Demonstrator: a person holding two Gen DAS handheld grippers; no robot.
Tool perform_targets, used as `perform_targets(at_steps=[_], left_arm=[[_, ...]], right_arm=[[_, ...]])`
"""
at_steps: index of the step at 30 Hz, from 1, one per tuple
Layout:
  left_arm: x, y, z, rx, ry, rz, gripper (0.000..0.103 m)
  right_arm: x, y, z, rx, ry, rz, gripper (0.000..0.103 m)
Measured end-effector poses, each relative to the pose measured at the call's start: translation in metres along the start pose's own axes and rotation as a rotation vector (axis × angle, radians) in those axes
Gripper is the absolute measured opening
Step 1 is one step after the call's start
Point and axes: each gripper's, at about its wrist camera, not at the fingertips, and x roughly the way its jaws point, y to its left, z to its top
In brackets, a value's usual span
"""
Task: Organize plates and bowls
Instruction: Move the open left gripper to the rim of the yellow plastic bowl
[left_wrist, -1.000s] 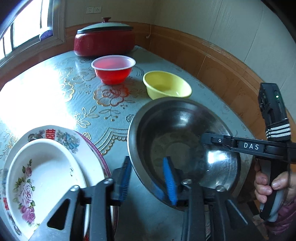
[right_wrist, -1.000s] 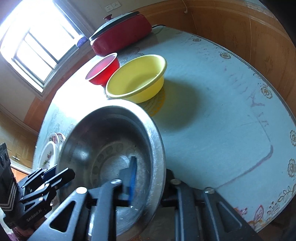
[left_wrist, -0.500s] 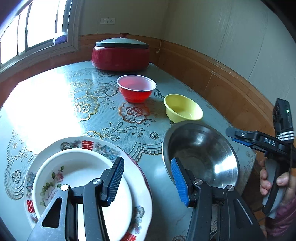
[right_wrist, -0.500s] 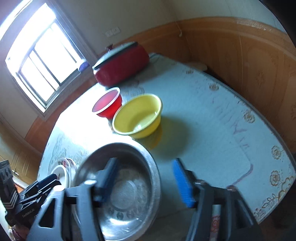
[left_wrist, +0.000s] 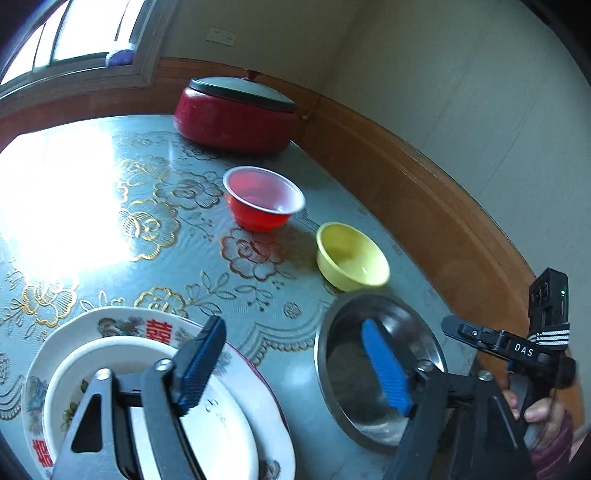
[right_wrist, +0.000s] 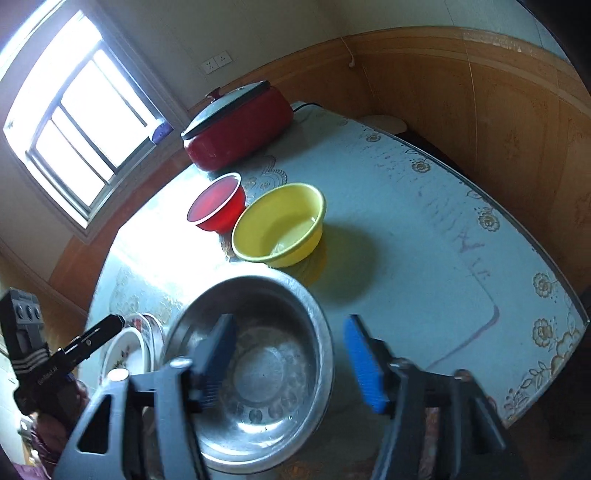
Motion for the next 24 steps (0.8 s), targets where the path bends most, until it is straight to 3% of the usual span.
perform_targets(at_steps=[2, 4, 11, 17, 24], left_arm=[[0.002, 0.0, 0.004, -0.018, -0.02, 0.034, 0.083], [0.006, 0.001, 0.009, -0.066, -0.022, 0.031, 0.084], [0.027, -0.005, 0.021, -0.184, 0.023, 0.001, 0.084], [0.049, -0.012, 0.031, -0.261, 0.085, -0.042, 0.084], [0.073, -0.026, 0.048, -0.255, 0.119, -0.044, 0.086]], right_arm=[[0.003, -0.008, 0.012, 0.001, 0.021, 0.032, 0.032], [0.004, -0.015, 0.023, 0.003, 0.045, 0.075, 0.03], [0.024, -0.036, 0.052, 0.025, 0.132, 0.256, 0.03], [0.038, -0.05, 0.076, 0.055, 0.139, 0.325, 0.032], [0.066, -0.056, 0.092, 0.118, 0.182, 0.416, 0.032]])
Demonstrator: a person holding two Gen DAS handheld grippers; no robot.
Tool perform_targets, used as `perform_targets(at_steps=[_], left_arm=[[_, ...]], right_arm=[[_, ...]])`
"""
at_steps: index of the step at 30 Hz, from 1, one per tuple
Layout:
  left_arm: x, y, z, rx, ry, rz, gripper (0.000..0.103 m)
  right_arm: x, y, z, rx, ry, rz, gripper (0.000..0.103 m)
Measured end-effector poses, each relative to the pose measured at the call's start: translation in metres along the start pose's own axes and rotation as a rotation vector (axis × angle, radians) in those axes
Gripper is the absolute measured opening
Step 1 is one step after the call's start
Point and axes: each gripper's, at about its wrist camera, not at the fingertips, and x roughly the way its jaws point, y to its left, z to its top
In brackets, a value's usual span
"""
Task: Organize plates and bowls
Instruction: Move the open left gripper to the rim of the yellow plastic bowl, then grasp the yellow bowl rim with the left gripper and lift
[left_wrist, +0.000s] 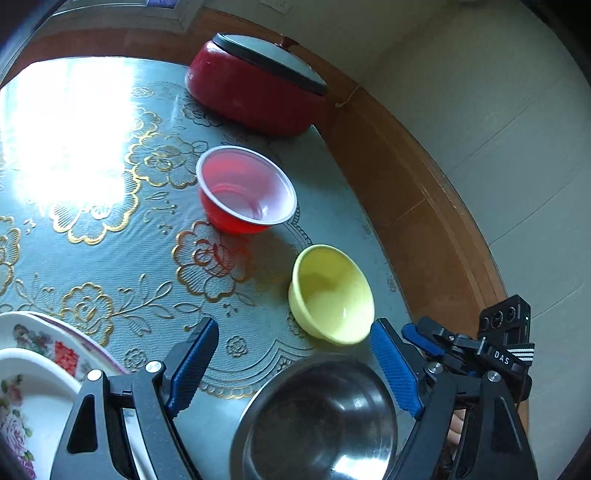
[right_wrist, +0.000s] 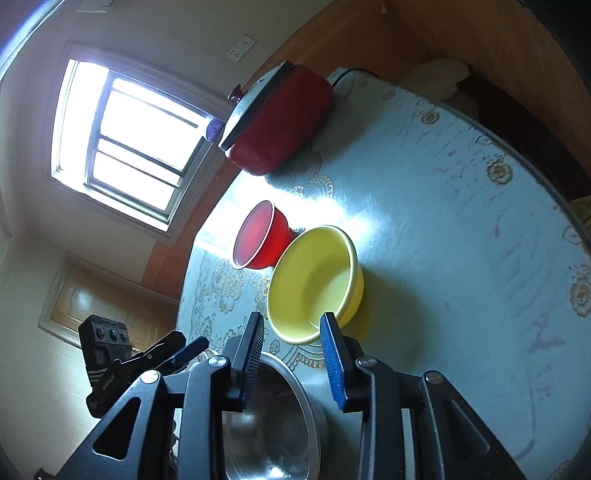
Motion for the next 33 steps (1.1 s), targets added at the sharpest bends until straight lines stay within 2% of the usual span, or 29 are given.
perform_targets(at_steps=[6, 12, 17, 20, 22, 23, 30, 33], left_arm=[[0.035, -0.011, 0.016, 0.016, 0.132, -0.02, 0.088], [0.058, -0.013, 0.032, -0.009, 0.163, -0.049, 0.088], [0.078, -0.011, 0.04, -0.032, 0.229, -0.06, 0.085], [0.087, -0.01, 0.043, -0.037, 0.247, -0.047, 0.074], [0.092, -0.008, 0.045, -0.046, 0.254, -0.047, 0.06], [0.095, -0.007, 0.046, -0.056, 0.257, -0.046, 0.057], [0.102, -0.01, 0.049, -0.052, 0.236, -0.044, 0.046], [0.11, -0.012, 0.05, -0.059, 0.239, -0.024, 0.027]], right_arm=[[0.014, -0.014, 0.012, 0.057, 0.021, 0.052, 0.032], [0.016, -0.033, 0.021, 0.12, -0.002, 0.06, 0.032], [0.024, -0.043, 0.022, 0.134, 0.005, 0.035, 0.03], [0.028, -0.044, 0.021, 0.128, 0.005, 0.012, 0.03], [0.03, -0.045, 0.021, 0.124, 0.002, -0.002, 0.027], [0.031, -0.046, 0.022, 0.124, 0.001, -0.007, 0.027], [0.036, -0.049, 0.024, 0.102, 0.008, -0.042, 0.016], [0.043, -0.049, 0.024, 0.093, 0.019, -0.077, 0.01]])
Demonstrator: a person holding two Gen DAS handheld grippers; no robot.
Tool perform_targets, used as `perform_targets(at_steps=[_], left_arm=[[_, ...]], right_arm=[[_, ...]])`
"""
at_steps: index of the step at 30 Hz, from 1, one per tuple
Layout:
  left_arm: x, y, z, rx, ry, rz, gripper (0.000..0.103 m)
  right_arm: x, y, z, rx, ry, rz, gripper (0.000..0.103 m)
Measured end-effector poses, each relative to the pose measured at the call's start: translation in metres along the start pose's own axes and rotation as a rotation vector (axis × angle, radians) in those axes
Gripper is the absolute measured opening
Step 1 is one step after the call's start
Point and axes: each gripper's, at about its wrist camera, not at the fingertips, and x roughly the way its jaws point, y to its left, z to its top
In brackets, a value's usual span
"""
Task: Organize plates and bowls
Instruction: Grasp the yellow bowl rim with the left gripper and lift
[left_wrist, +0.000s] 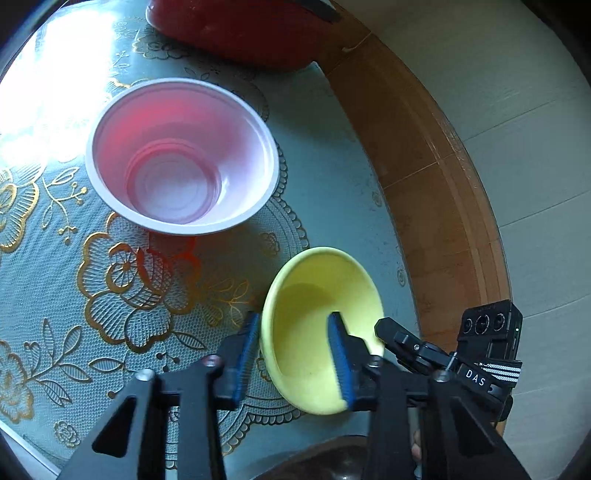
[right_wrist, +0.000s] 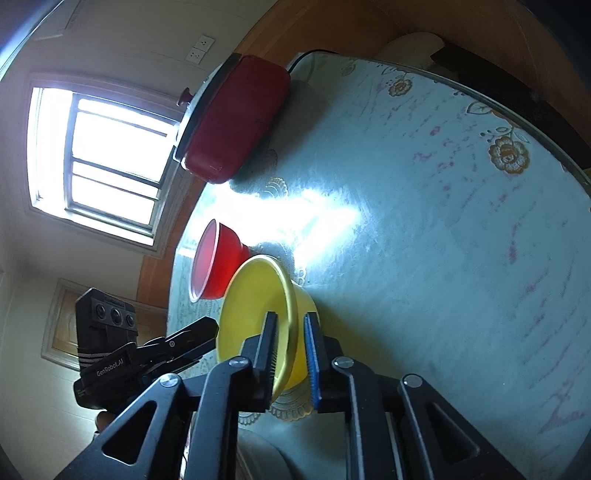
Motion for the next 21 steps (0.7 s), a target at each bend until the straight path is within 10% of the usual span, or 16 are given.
perform_targets(at_steps=[6, 21], left_arm=[[0.002, -0.005, -0.003, -0.004, -0.036, 0.037, 0.008], [-0.038, -0.009, -0.02, 0.051, -0.144, 0.018, 0.008]], right_arm=[[-0.002, 0.001, 0.001, -0.018, -0.007, -0.015, 0.008], [-0.025, 0.031, -0.003, -0.083, -0.042, 0.043, 0.008]])
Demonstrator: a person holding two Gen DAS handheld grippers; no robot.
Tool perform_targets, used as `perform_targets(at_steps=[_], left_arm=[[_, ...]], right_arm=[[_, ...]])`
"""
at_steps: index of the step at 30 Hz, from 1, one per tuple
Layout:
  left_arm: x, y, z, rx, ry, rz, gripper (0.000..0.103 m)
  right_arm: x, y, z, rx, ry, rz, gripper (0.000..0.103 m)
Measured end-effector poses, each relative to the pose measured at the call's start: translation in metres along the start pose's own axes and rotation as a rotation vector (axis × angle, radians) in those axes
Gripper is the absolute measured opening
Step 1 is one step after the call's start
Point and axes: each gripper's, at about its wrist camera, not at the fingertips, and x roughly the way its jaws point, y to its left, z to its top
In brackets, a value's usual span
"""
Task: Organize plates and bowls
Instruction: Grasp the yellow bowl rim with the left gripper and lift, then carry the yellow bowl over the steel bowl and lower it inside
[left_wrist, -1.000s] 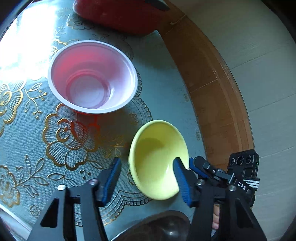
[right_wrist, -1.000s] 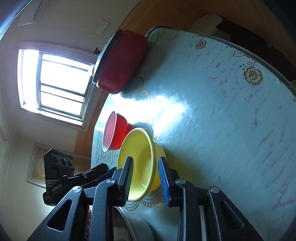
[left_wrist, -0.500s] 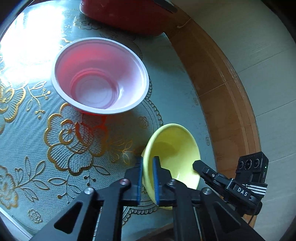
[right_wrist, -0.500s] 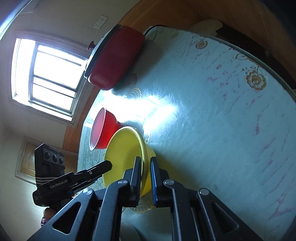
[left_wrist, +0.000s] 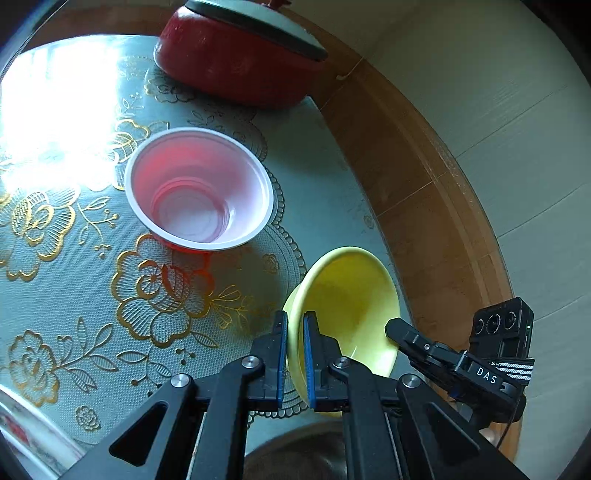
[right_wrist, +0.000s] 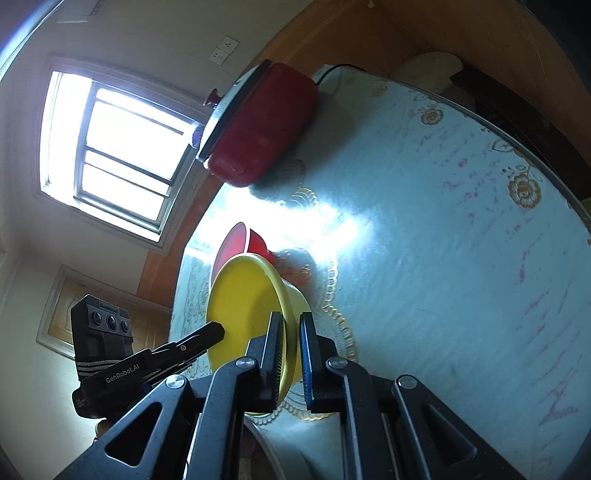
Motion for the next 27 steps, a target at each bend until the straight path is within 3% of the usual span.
perform_targets(at_steps=[13, 27], left_arm=[[-0.057, -0.004, -0.049, 0.087, -0.07, -0.023, 0.008], [-0.082, 0.015, -0.112, 0.102, 0.012, -0.045, 0.008]], right_arm=[[-0.027, 0.042, -0.037, -0.083, -0.001, 0.052, 0.008], [-0.036, 0.048, -0.102, -0.1, 0.076, 0.032, 0.009]])
